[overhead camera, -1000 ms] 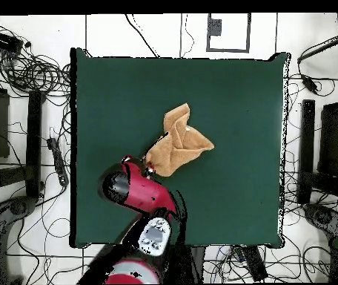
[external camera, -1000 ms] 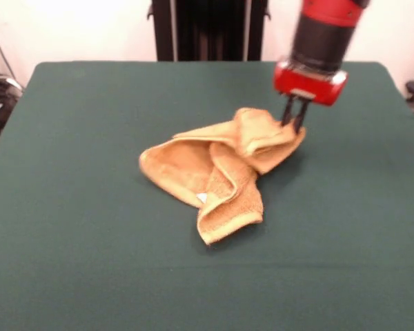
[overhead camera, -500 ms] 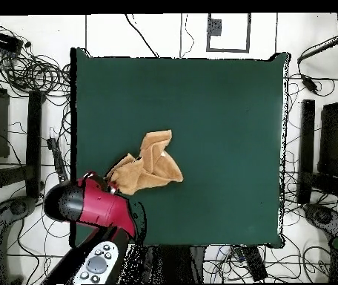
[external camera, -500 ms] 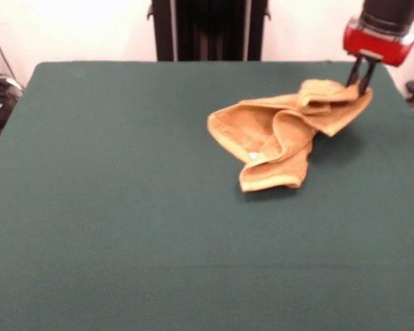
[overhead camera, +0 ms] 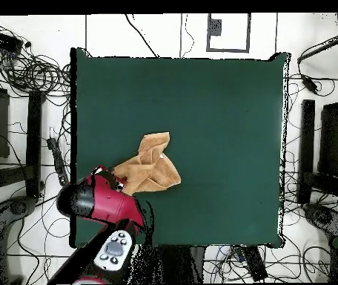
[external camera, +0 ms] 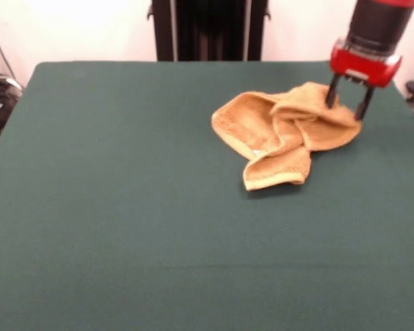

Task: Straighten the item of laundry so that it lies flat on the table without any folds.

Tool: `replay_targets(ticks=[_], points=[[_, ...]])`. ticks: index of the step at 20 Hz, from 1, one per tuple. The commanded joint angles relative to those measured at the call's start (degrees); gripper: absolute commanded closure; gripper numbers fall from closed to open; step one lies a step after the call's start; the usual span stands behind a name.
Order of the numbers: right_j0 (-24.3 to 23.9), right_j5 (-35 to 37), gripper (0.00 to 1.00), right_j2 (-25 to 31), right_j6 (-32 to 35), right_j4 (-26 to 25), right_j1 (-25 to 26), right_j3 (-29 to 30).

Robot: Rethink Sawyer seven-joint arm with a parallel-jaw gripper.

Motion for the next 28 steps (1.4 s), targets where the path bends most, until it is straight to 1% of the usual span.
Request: replay_targets(ticks=[1,2,4,5,6,7,9,10,11,15,16,22,25,28], points=[[-4.20,-10.52,0.00,9.52,11.21,-3.81,7.27,3.57],[-4.26,-9.19,0.00,9.36,11.18,-3.34,6.82,3.47],[-1.95,-6.73,0.00,6.49,11.49,-1.52,6.12,2.82],[-0.72,-4.65,0.00,4.80,11.49,-0.51,5.45,2.51],[1.45,-0.43,0.00,1.12,10.71,0.25,4.80,1.08],[2.41,3.43,0.00,-1.43,9.71,-0.14,4.12,-0.42],[2.59,10.37,0.00,-4.63,8.29,-1.87,2.41,-2.72],[2.88,15.46,0.00,-7.26,7.49,-3.23,1.65,-5.34],[2.59,18.01,0.00,-8.15,7.23,-4.02,1.05,-6.71],[2.01,23.93,0.00,-9.91,8.49,-5.80,0.95,-10.67],[1.83,24.08,0.00,-10.10,8.65,-6.09,1.19,-11.37],[-1.58,29.52,0.00,-9.40,5.70,-9.31,0.31,-16.94],[-2.64,30.44,0.00,-8.18,5.58,-9.93,-1.03,-17.15],[-2.98,31.88,0.00,-7.17,6.88,-9.99,-3.82,-15.53]])
